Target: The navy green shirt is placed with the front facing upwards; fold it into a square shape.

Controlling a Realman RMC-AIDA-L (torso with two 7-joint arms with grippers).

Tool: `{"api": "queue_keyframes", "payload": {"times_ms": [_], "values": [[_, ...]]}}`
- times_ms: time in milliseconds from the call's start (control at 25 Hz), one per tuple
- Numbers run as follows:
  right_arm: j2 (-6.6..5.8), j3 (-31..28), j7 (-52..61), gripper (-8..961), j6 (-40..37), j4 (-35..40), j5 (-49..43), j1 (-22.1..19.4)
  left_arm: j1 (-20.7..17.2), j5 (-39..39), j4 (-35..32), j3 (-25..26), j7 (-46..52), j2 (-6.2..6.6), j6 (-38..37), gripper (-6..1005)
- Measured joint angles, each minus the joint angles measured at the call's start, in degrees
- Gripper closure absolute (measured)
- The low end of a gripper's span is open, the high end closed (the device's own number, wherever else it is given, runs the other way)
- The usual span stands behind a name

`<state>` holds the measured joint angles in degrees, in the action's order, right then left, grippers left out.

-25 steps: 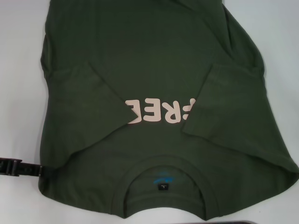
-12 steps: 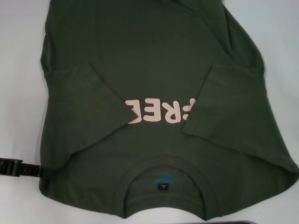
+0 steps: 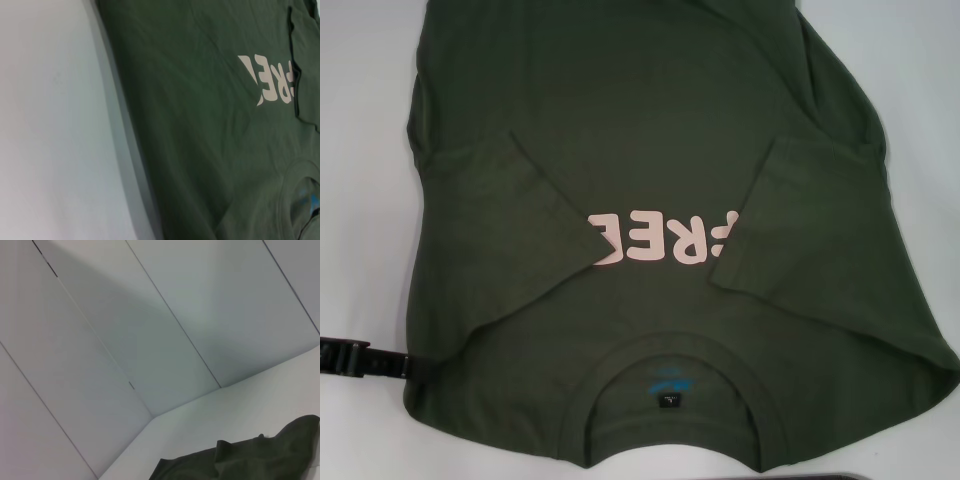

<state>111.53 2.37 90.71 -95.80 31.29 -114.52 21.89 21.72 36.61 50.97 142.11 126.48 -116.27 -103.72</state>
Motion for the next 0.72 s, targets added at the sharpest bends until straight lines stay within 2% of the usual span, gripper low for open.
{"api": "queue_keyframes", "payload": {"times_ms": [240,480,720], "values": [[0.00,0.00,0.00,146,0.00,0.00,0.34,0.00,0.06,-0.27,0.38,-1.04,-0.93,-0.15,0.55,632],[0.00,0.00,0.14,146,0.00,0.00,0.54,0.00,1.13,-1.10,-0.22,-1.68,-1.29,-0.24,0.93,815],[0.05,0.00,0.17,147,-0.01,0.00,0.56,-0.12,1.18,-1.36,-0.10,-1.66,-0.94,-0.10,1.22,901]]}}
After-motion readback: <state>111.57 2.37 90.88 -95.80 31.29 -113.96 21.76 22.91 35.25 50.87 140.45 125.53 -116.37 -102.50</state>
